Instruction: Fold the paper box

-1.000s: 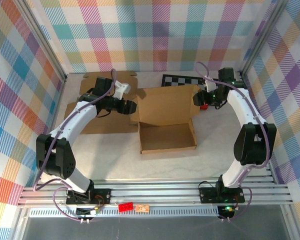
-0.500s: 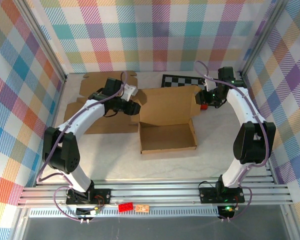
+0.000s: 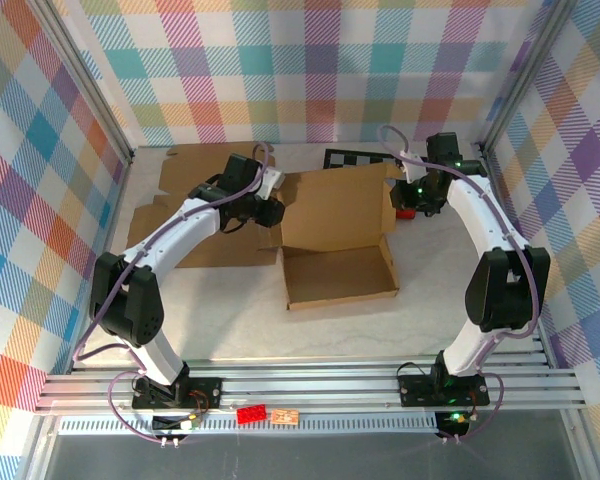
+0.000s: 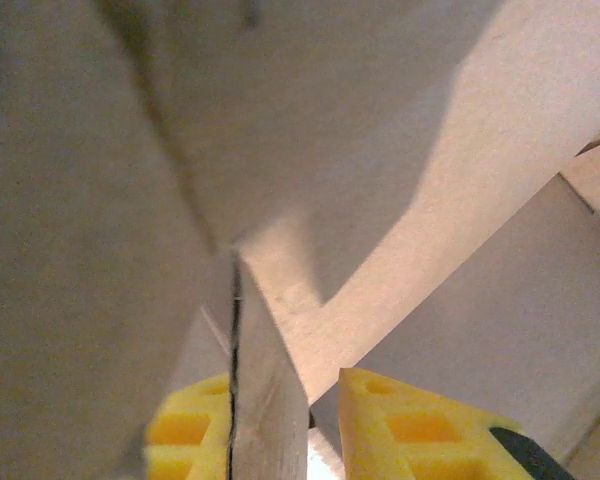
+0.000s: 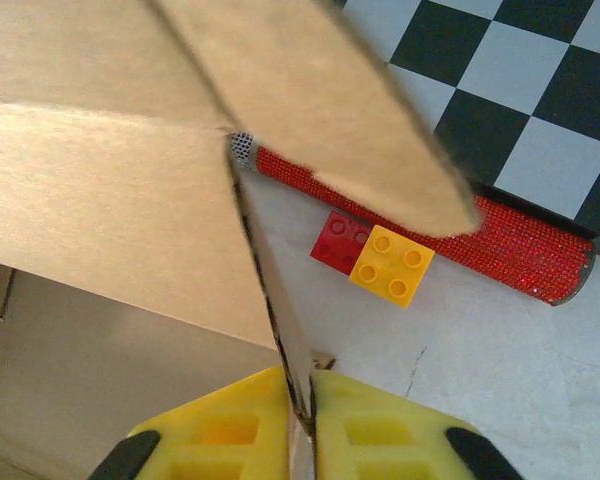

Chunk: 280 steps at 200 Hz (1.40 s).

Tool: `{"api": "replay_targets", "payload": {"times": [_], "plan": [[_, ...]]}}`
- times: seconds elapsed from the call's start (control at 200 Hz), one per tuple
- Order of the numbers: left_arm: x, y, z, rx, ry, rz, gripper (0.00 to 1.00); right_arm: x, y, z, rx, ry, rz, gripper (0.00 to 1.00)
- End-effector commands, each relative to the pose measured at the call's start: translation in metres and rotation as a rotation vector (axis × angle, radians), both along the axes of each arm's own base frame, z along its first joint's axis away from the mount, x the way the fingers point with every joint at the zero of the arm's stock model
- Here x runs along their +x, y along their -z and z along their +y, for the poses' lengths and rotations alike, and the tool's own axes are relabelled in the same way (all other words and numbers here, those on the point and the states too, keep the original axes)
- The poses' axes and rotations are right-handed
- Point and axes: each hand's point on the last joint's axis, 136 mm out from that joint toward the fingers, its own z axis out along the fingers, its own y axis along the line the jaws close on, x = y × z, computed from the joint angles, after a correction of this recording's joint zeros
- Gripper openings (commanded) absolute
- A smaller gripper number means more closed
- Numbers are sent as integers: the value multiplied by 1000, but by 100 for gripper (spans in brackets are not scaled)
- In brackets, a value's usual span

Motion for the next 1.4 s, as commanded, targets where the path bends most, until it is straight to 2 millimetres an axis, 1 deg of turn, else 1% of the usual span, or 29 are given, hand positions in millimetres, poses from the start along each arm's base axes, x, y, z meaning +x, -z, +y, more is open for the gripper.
{"api": "replay_targets", "payload": {"times": [0.0,0.205,0.28,0.385,0.42,0.5,0.605,0.735,0.82,0.855,0.895,0.91,0.925,0.99,1.1,1.17,1.22,1.29,1.395], "plan": [[9,-4,6,31,-86,-43,26,-5,-16,3,-1,5,-40,9],[16,-5,10,77,-165,-72,24,-8,-24,11,-13,23,-83,0],[17,-7,10,83,-183,-83,23,-11,-26,14,-24,35,-105,0],[19,-8,9,86,-206,-86,17,-13,-25,15,-50,54,-132,0],[20,-8,8,87,-213,-88,15,-14,-24,15,-38,95,-126,0],[21,-9,6,85,-231,-91,9,-15,-24,15,-35,128,-143,0],[25,-13,3,86,-267,-101,0,-16,-30,18,-30,162,-191,0],[32,-22,-3,56,-305,-133,0,-17,-39,19,-8,229,-258,0],[39,-30,-3,24,-342,-166,0,-19,-47,19,23,278,-334,0],[41,-34,-4,-2,-353,-187,0,-21,-51,20,52,300,-368,0],[44,-38,-8,-42,-354,-214,0,-24,-52,22,88,316,-404,0],[43,-37,-8,-51,-354,-217,0,-25,-54,22,100,322,-421,0],[46,-42,-10,-81,-356,-241,0,-27,-53,22,110,329,-434,0],[44,-43,-13,-141,-359,-270,0,-33,-56,23,146,352,-497,0],[38,-49,-21,-248,-332,-310,0,-47,-51,24,224,368,-532,0],[31,-45,-26,-303,-308,-315,0,-56,-45,25,238,366,-530,0],[27,-39,-25,-311,-308,-304,0,-62,-37,24,241,370,-519,0],[20,-35,-26,-330,-302,-297,0,-72,-29,24,250,363,-513,0],[10,-33,-26,-367,-299,-303,0,-85,-25,22,255,359,-534,0]]}}
